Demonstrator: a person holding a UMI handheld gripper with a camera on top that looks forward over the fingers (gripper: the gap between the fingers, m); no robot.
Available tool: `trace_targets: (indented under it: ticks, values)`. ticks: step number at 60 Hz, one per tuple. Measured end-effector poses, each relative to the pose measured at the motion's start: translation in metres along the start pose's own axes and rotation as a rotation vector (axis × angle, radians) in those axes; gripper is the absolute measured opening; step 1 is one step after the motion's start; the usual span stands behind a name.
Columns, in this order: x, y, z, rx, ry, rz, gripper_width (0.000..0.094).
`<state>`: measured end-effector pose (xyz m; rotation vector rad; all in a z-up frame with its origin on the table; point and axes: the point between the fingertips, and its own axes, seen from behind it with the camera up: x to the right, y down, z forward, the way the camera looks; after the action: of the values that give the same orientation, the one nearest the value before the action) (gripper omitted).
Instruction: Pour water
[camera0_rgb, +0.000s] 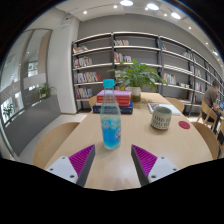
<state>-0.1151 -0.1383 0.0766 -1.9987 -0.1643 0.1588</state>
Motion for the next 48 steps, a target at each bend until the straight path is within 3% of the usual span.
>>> trace_targets:
  ticks: [25, 27, 29, 40, 43, 48]
  values:
    - [-0.014, -0.062, 0.13, 0.098, 0.015, 0.018, 0.0737]
    - [-0.015, -0.064, 0.135, 0.11, 0.016, 0.01, 0.0696]
    - [-0.013, -0.067, 0.139, 0.126, 0.023, 0.001, 0.0594]
    - [-0.012, -0.071, 0.148, 0.157, 0.012, 0.006, 0.0464]
    - [-0.012, -0.07, 0.149, 0.165, 0.003, 0.015, 0.0376]
    - [-0.012, -0.071, 0.149, 0.165, -0.023, 0.014, 0.0369]
